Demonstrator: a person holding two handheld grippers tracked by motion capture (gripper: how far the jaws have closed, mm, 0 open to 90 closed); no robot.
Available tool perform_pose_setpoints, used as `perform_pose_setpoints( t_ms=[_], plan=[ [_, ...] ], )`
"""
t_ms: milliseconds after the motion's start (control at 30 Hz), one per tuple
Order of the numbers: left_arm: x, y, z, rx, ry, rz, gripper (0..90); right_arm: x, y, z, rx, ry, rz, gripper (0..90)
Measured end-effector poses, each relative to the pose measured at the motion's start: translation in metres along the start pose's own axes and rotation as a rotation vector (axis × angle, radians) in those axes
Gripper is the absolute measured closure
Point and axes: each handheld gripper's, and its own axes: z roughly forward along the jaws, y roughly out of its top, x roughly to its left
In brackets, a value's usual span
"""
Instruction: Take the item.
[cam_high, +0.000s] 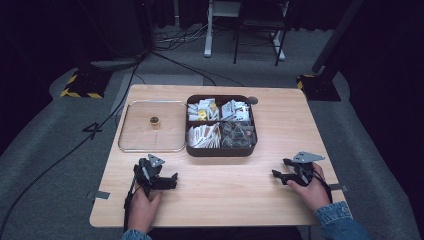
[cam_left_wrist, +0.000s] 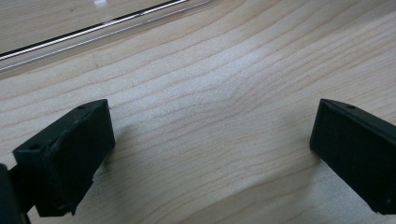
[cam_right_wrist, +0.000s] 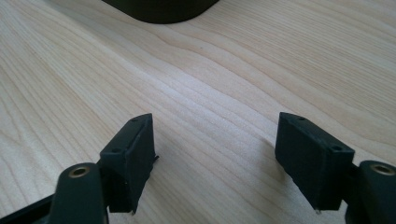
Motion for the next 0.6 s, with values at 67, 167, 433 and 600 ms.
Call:
perform_pose_setpoints(
  t_ms=[67,167,433,600],
  plan=[
    [-0.0001,0.0004,0.0003,0.001,-0.002,0.000,0.2,0.0001,0.0000,0.0000,0.000,0.002,-0.001,28.6],
    [-0.0002,0.0006,0.0005,0.002,-0.003,0.001,0.2,0.0002,0.0000,0.0000,0.000,0.004,-0.004,28.7],
    [-0.0002,0.0005,0.0005,0.001,-0.003,0.001,0.2,0.0003,0.0001,0.0000,0.001,0.004,-0.008,28.7],
    [-0.0001,0.0006,0.0004,0.002,-0.002,0.002,0.2,0.0004,0.0001,0.0000,0.001,0.006,-0.009,29.0]
  ],
)
